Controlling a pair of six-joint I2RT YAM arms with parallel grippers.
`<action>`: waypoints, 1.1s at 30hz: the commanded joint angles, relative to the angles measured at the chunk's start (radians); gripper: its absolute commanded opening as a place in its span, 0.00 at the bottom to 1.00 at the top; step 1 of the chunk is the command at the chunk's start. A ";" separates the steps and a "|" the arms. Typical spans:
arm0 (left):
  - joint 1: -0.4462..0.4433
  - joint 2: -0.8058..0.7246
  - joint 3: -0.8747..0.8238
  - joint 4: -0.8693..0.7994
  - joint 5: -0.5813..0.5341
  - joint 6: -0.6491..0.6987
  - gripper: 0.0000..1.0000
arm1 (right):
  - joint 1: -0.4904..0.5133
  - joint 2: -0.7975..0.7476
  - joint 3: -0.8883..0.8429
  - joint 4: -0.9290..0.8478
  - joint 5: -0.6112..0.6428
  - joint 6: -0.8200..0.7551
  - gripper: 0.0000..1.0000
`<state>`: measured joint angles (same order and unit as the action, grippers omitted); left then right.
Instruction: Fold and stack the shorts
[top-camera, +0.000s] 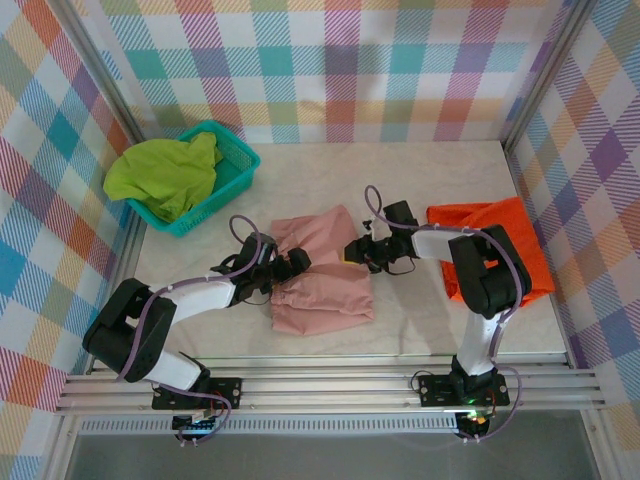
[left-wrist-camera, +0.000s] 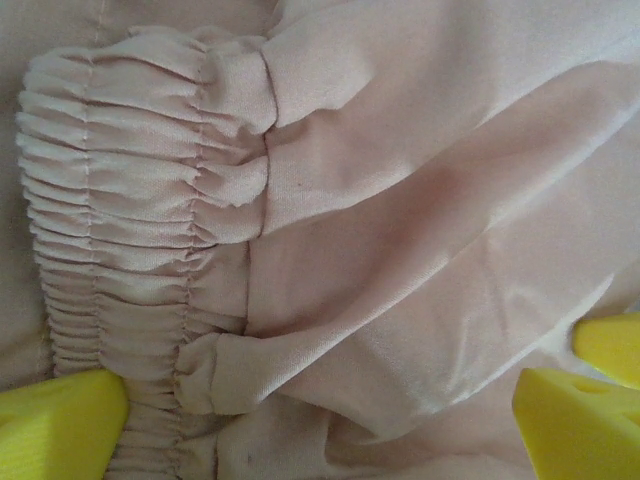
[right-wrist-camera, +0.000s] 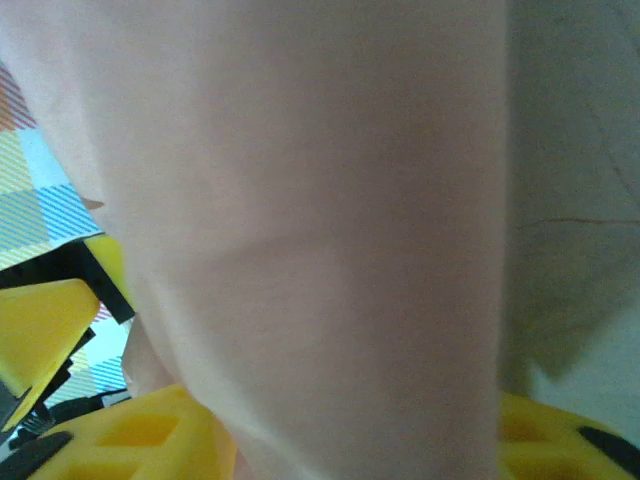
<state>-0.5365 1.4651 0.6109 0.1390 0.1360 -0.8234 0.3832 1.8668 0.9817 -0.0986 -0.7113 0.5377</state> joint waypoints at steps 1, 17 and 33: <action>-0.006 -0.015 -0.038 -0.049 -0.029 -0.020 1.00 | 0.011 -0.024 0.014 -0.032 0.039 -0.046 0.28; 0.020 -0.289 0.030 -0.247 -0.102 0.065 1.00 | -0.009 -0.203 0.469 -0.930 0.772 -0.496 0.00; 0.023 -0.277 0.007 -0.173 -0.068 0.045 1.00 | -0.071 -0.171 0.754 -1.177 1.090 -0.714 0.00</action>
<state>-0.5213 1.1866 0.6292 -0.0685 0.0547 -0.7815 0.3271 1.6775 1.6855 -1.2076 0.3164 -0.1207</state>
